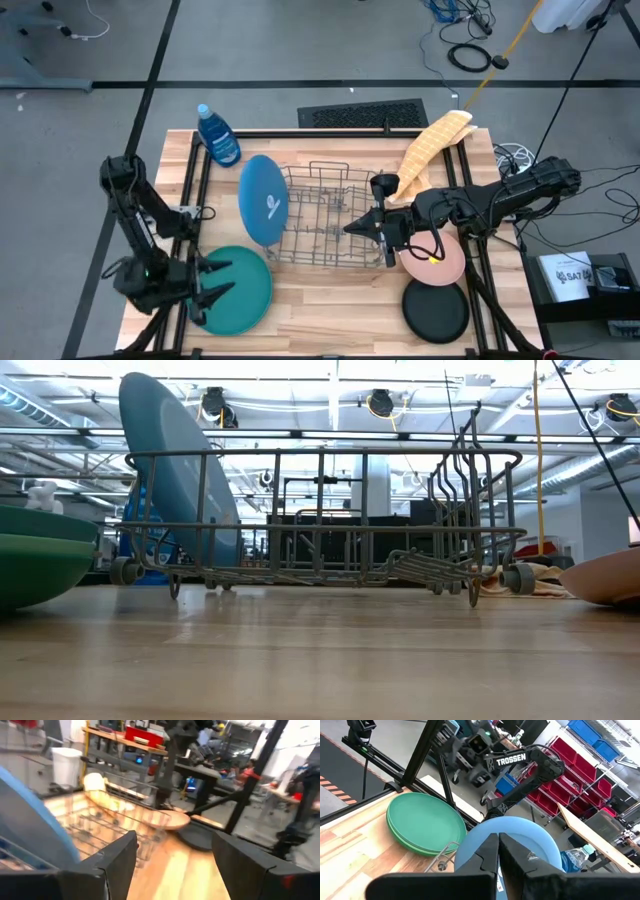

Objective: Sort dishes
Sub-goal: Put the top dark green plate into the dish rack

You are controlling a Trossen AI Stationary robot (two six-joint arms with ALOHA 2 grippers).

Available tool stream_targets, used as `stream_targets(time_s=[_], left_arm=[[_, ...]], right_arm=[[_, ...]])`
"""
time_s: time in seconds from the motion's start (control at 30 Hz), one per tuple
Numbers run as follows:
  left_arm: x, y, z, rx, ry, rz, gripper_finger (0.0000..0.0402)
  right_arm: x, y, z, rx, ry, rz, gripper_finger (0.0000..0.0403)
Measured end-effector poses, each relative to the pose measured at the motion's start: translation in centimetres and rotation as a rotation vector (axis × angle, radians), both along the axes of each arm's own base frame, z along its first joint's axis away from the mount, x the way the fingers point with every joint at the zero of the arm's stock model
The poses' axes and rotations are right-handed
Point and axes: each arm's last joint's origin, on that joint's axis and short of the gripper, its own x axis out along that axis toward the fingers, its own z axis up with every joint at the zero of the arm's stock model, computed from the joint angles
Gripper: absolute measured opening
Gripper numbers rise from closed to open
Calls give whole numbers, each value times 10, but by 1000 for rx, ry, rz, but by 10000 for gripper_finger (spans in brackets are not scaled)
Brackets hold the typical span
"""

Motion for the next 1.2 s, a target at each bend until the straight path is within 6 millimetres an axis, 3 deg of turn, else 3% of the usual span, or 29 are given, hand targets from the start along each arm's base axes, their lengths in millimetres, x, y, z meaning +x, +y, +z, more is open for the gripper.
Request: stream_targets(time_s=[0.13,0.3,0.43,0.7,0.93,1.2], left_arm=[[16,-18,6,-76,-63,-147,253],[59,-37,47,19,-144,-346,253],[91,-44,63,164,21,-308,253],[111,-31,30,-115,603,-225,253],[136,-38,-12,-304,935,-258,253],[138,-35,-31,-430,1050,-125,253]], right_arm=[[0,0,1,2,-5,0,9],[0,0,1,3,-10,0,9],[0,0,1,5,-15,0,9],[0,2,1,5,-6,8,9],[-1,4,1,-8,-8,15,9],[-2,7,1,-21,-12,33,9]])
